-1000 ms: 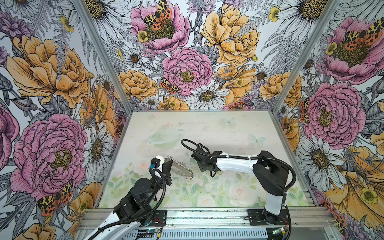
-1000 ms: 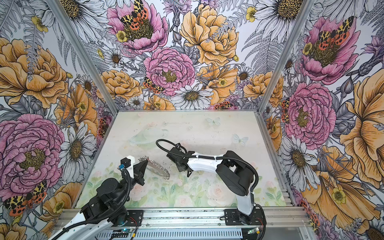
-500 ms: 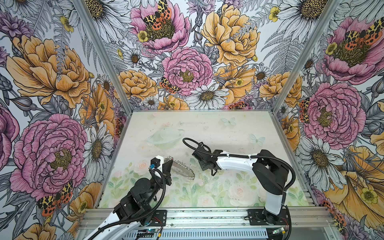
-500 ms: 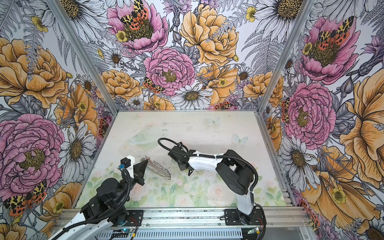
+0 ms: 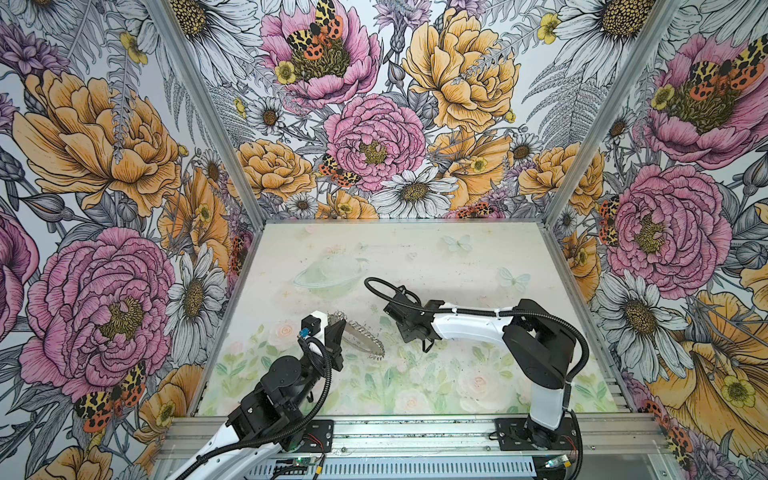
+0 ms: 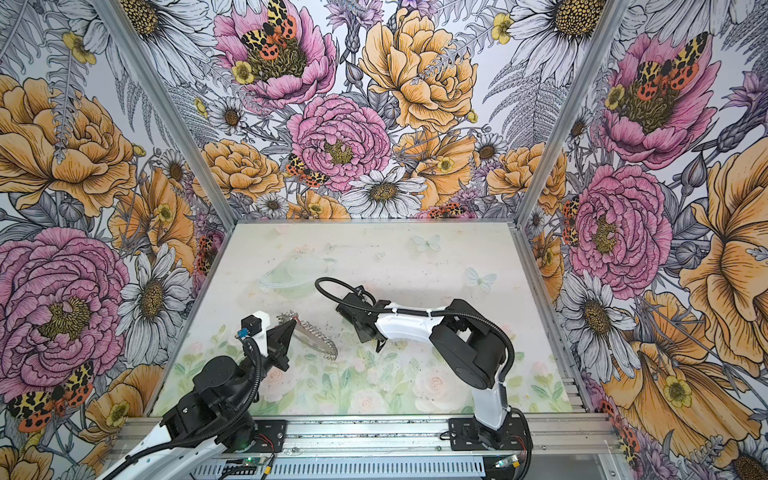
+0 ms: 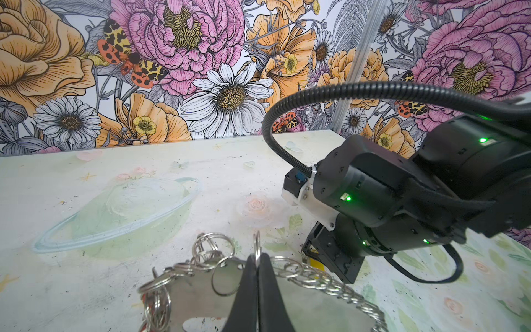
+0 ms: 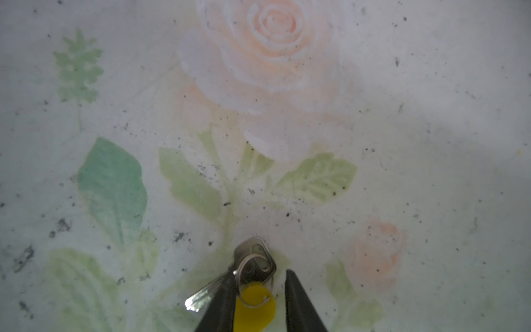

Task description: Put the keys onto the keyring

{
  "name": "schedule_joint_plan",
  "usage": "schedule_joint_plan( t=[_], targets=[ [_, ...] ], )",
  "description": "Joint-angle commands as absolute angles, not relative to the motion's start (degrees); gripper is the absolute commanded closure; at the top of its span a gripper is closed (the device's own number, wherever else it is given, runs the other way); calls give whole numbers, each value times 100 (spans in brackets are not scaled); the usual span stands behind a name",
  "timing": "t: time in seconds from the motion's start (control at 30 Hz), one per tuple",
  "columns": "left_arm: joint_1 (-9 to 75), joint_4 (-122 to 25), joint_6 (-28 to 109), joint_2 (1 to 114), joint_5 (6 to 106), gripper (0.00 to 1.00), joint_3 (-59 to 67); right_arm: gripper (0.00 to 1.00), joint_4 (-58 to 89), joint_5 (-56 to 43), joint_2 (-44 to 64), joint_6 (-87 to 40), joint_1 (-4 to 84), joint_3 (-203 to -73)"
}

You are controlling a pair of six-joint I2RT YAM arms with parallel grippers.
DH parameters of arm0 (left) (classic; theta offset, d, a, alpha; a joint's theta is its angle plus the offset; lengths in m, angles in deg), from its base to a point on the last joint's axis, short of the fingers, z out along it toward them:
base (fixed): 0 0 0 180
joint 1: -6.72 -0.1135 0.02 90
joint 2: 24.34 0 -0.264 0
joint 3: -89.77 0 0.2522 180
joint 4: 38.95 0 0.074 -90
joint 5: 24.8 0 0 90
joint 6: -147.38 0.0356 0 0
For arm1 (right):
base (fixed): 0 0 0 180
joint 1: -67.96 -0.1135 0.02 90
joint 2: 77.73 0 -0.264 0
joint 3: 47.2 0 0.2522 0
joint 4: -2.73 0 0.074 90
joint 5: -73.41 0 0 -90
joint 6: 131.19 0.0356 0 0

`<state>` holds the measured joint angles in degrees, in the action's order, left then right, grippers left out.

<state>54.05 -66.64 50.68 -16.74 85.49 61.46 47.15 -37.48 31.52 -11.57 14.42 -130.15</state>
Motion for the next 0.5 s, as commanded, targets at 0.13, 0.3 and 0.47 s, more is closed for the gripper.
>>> schedule_joint_plan(
  t=[0.13, 0.3, 0.47],
  targets=[
    [5357, -6335, 5102, -1712, 8477, 100, 6149, 81, 4699, -4015, 3105, -1113, 1483, -13076],
    [5359, -6326, 5097, -1713, 8471, 100, 6143, 84, 4762, -4199, 3027, -1135, 1514, -13038],
    [5357, -6337, 5097, -1709, 8467, 100, 6145, 86, 4846, -4371, 2998, -1115, 1548, -12993]
  ],
)
